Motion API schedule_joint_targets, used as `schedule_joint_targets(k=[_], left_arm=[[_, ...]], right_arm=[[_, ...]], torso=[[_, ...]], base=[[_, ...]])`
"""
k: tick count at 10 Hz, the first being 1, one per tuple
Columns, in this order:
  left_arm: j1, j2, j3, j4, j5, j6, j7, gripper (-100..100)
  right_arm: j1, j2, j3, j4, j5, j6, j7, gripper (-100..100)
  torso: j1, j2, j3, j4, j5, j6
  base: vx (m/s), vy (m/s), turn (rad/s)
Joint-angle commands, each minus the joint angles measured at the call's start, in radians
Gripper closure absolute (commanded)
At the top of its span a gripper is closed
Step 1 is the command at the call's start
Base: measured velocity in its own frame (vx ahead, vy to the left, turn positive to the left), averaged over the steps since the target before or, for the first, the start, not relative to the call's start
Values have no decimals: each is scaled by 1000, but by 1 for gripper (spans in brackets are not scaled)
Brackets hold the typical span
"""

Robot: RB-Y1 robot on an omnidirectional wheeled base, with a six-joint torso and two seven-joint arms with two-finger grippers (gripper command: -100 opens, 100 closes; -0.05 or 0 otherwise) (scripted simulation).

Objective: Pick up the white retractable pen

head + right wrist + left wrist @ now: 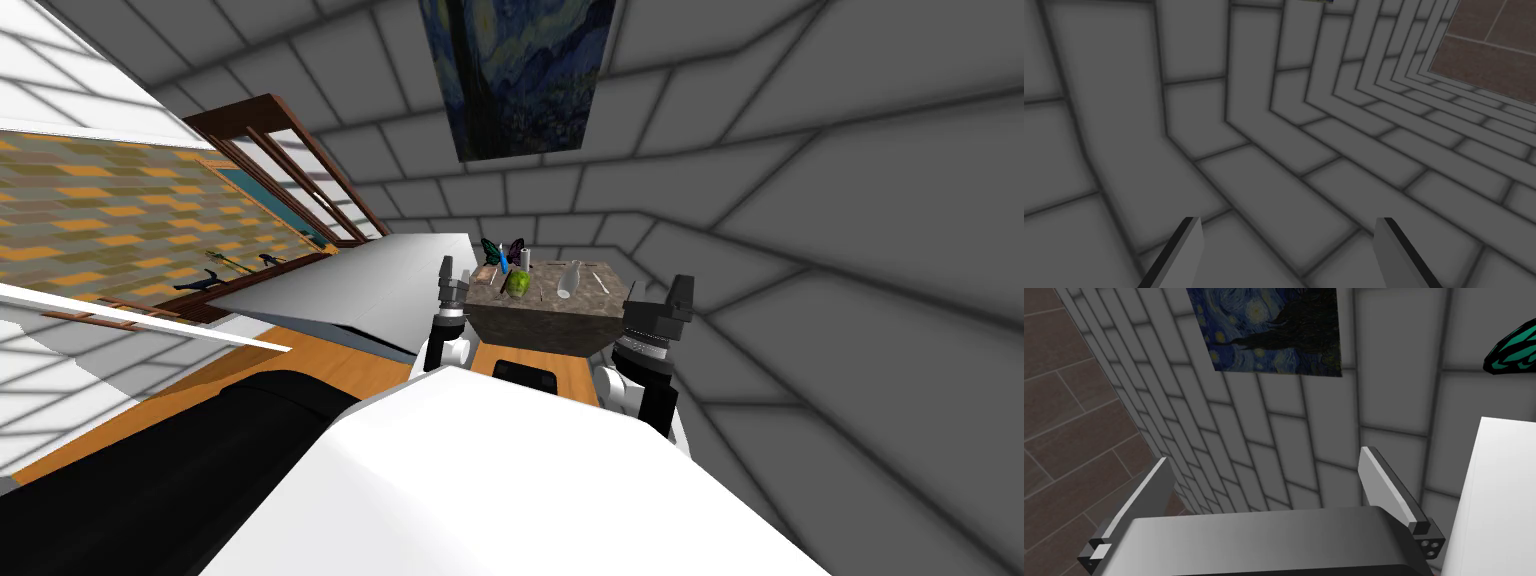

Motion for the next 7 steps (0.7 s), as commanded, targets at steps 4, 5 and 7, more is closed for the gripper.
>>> schedule_joint_targets(k=[4, 5, 7], left_arm=[[0, 0, 0, 0, 0, 0, 0, 0], [0, 0, 0, 0, 0, 0, 0, 0], [0, 0, 0, 0, 0, 0, 0, 0]], right_arm=[[47, -123, -35, -24, -29, 82, 17, -100], [62, -155, -45, -30, -38, 109, 20, -100], [98, -218, -66, -45, -58, 167, 25, -100]], torso=[[-5, 2, 1, 0, -1, 0], [-5, 2, 1, 0, -1, 0], [-4, 3, 2, 1, -1, 0]], base=[[-24, -49, 180], [-34, -55, 195], [-38, -59, 288]])
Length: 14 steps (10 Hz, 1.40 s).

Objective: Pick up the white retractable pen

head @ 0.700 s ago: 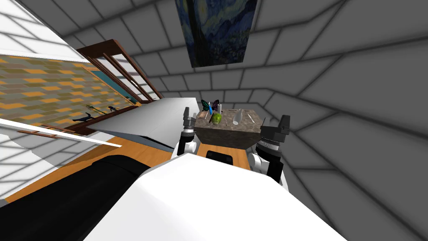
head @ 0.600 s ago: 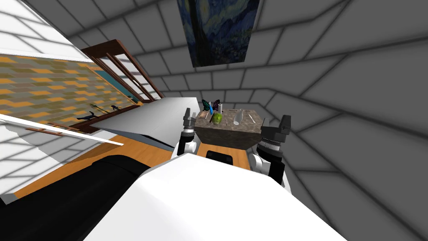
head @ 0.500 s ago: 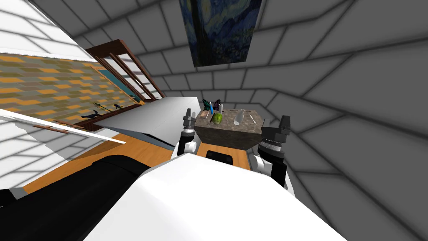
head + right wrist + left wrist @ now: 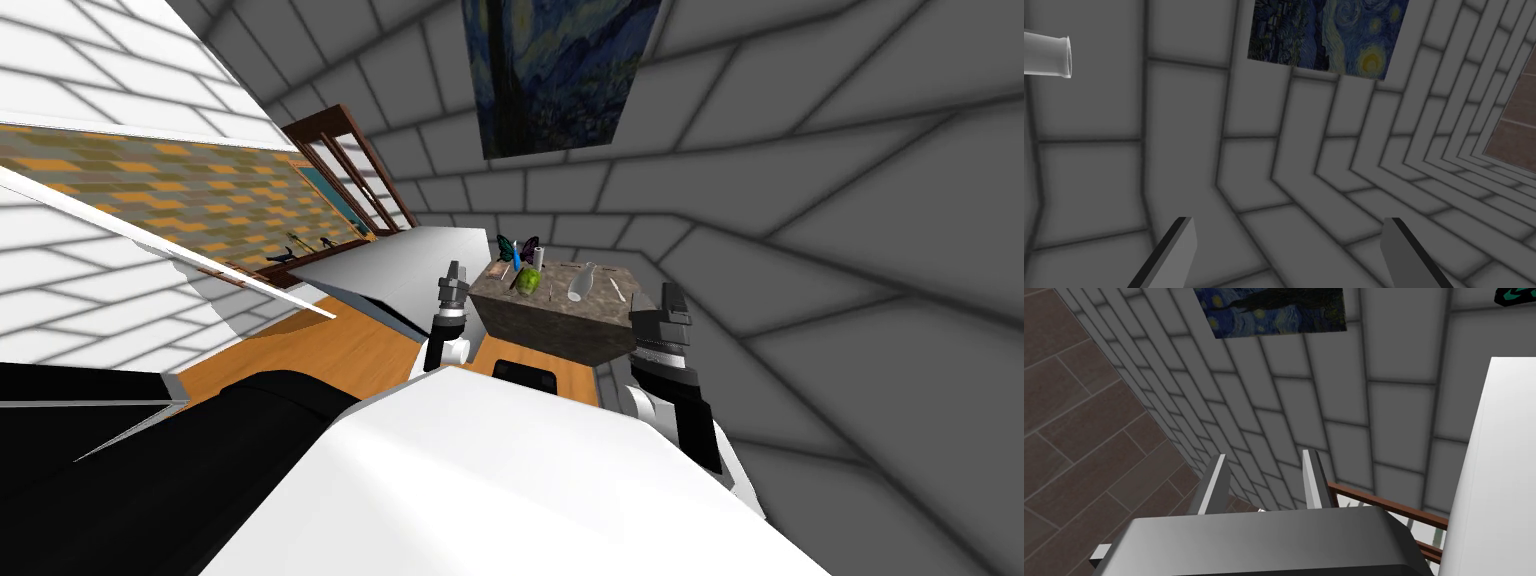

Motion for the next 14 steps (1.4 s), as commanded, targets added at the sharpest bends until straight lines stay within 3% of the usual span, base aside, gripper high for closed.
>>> schedule_joint_targets(k=[1, 2, 4, 5, 9, 12, 13, 14], left_arm=[[0, 0, 0, 0, 0, 0, 0, 0], [0, 0, 0, 0, 0, 0, 0, 0], [0, 0, 0, 0, 0, 0, 0, 0], [0, 0, 0, 0, 0, 0, 0, 0], [0, 0, 0, 0, 0, 0, 0, 0], [0, 0, 0, 0, 0, 0, 0, 0], [0, 0, 0, 0, 0, 0, 0, 0], [0, 0, 0, 0, 0, 0, 0, 0]], right_arm=[[34, -50, -16, -10, -17, 50, 3, -100], [34, -65, -16, -10, -17, 56, 3, -100], [80, -136, -39, -27, -41, 127, 1, -100], [80, -147, -39, -27, -41, 132, 1, -100], [156, -269, -73, -53, -79, 254, -13, -100], [183, -326, -84, -61, -92, 307, -21, -100], [211, -368, -95, -70, -105, 346, -31, -100], [211, -373, -95, -70, -105, 355, -31, -100]], torso=[[0, 0, 0, 0, 0, 0], [0, 0, 0, 0, 0, 0], [1, -1, -1, 0, 0, 0], [1, -1, -1, 0, 0, 0], [2, -2, -1, 0, 0, 1], [3, -3, -2, -1, 1, 0], [3, -3, -2, -1, 0, 1], [3, -3, -2, -1, 0, 0]], base=[[-38, -62, 350], [-26, -47, 62], [-22, -43, 291], [-19, -41, 114], [-18, -30, 251], [-6, -20, 185], [-6, -18, 262], [-4, -20, 152]])
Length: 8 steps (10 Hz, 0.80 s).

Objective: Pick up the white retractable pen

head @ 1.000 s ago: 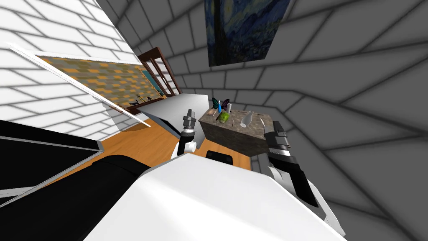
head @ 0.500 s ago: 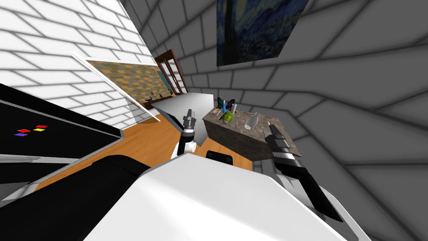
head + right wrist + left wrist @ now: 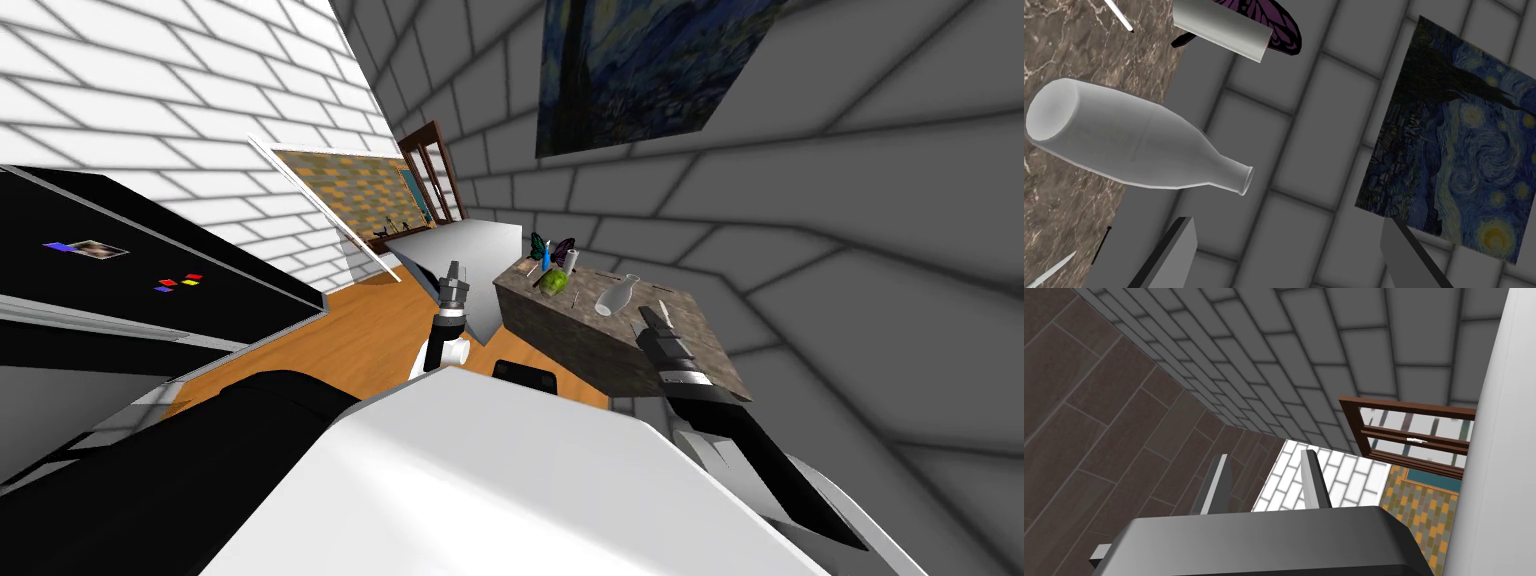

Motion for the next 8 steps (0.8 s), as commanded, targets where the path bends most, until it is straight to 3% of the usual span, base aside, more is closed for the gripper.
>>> schedule_joint_targets(k=[1, 2, 5, 8], left_arm=[[0, 0, 0, 0, 0, 0, 0, 0], [0, 0, 0, 0, 0, 0, 0, 0], [0, 0, 0, 0, 0, 0, 0, 0], [0, 0, 0, 0, 0, 0, 0, 0]], right_arm=[[35, -50, -12, -16, -15, 50, -13, -100], [35, -55, -12, -16, -15, 64, -13, -100], [94, -146, -31, -32, -41, 148, -40, -100], [123, -197, -39, -40, -53, 211, -56, -100]], torso=[[0, 0, 0, 0, 0, 0], [0, 0, 0, 0, 0, -1], [0, -1, 0, 0, 0, 0], [1, -1, -1, 0, 0, 0]], base=[[-2, -14, 350], [0, -21, 117], [3, -10, 246], [10, -14, 178]])
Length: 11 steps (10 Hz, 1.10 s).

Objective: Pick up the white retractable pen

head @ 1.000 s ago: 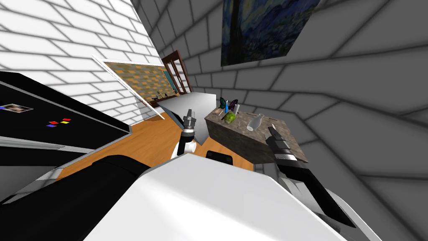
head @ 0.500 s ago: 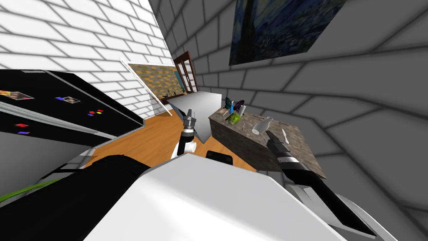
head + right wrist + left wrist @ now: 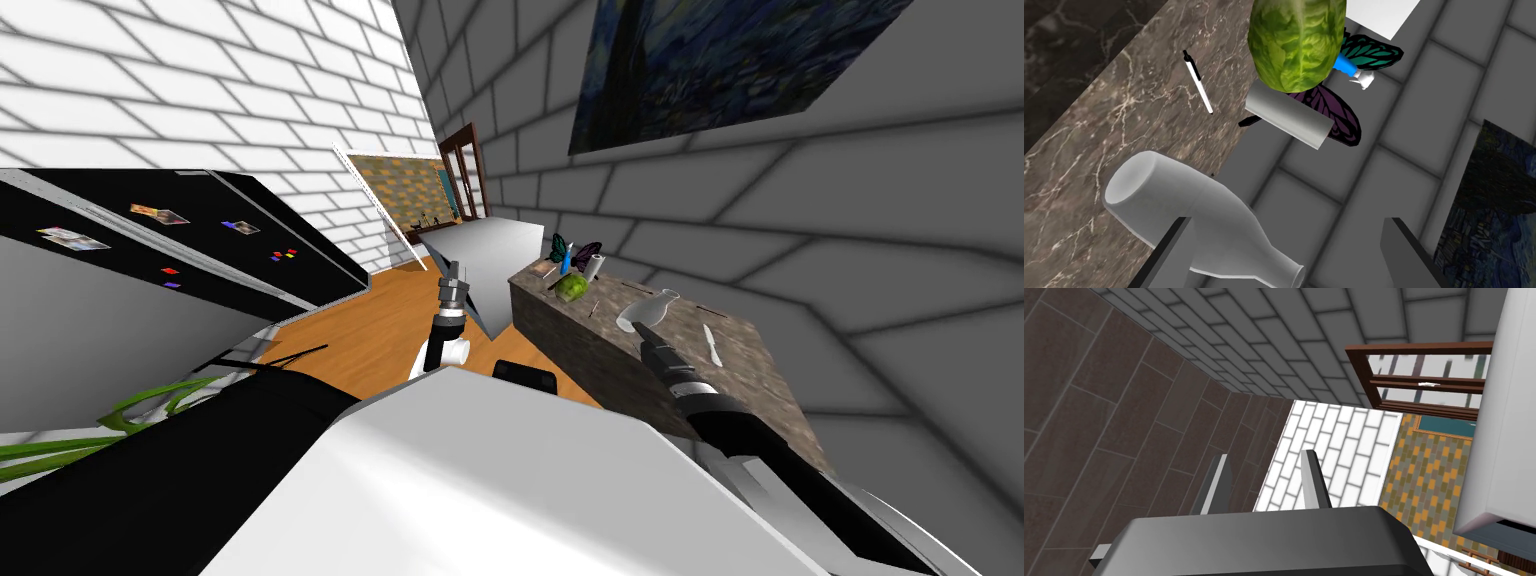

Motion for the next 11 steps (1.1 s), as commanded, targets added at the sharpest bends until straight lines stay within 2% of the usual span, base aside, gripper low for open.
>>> schedule_joint_targets(k=[1, 2, 3, 4, 5, 6, 7, 8, 9, 10, 11], left_arm=[[0, 0, 0, 0, 0, 0, 0, 0], [0, 0, 0, 0, 0, 0, 0, 0], [0, 0, 0, 0, 0, 0, 0, 0], [0, 0, 0, 0, 0, 0, 0, 0], [0, 0, 0, 0, 0, 0, 0, 0], [0, 0, 0, 0, 0, 0, 0, 0], [0, 0, 0, 0, 0, 0, 0, 0], [0, 0, 0, 0, 0, 0, 0, 0], [0, 0, 0, 0, 0, 0, 0, 0], [0, 0, 0, 0, 0, 0, 0, 0], [0, 0, 0, 0, 0, 0, 0, 0]], right_arm=[[37, -50, -12, -11, -16, 50, -22, -100], [37, -58, -12, -11, -16, 61, -22, -100], [66, -100, -19, -18, -28, 98, -41, -100], [66, -105, -19, -18, -28, 110, -41, -100], [96, -145, -25, -24, -39, 143, -62, -100], [96, -151, -25, -24, -39, 159, -62, -100], [125, -193, -30, -30, -50, 191, -83, -100], [125, -197, -30, -30, -50, 207, -83, -100], [153, -241, -34, -36, -61, 244, -106, -100], [153, -241, -34, -36, -61, 254, -106, -100], [181, -284, -37, -41, -71, 290, -129, -100]], torso=[[0, 0, 0, 0, 0, 0], [0, 0, 0, 0, 0, -1], [0, 0, 0, 0, 0, 0], [0, -1, 0, 0, 0, -1], [0, -1, 0, 0, 0, 0], [0, -1, -1, 0, 0, -1], [1, -1, -1, 0, 0, 0], [1, -2, -1, 0, 0, -1], [1, -1, -1, 0, 0, 0], [1, -2, -1, 0, 0, -1], [1, -2, -1, 0, 0, 1]], base=[[17, -9, 284], [16, -14, 146], [19, -6, 311], [18, -13, 159], [22, -6, 268], [21, -10, 167], [30, -7, 258], [26, -13, 137], [37, -6, 295], [32, -14, 157], [36, -7, 284]])
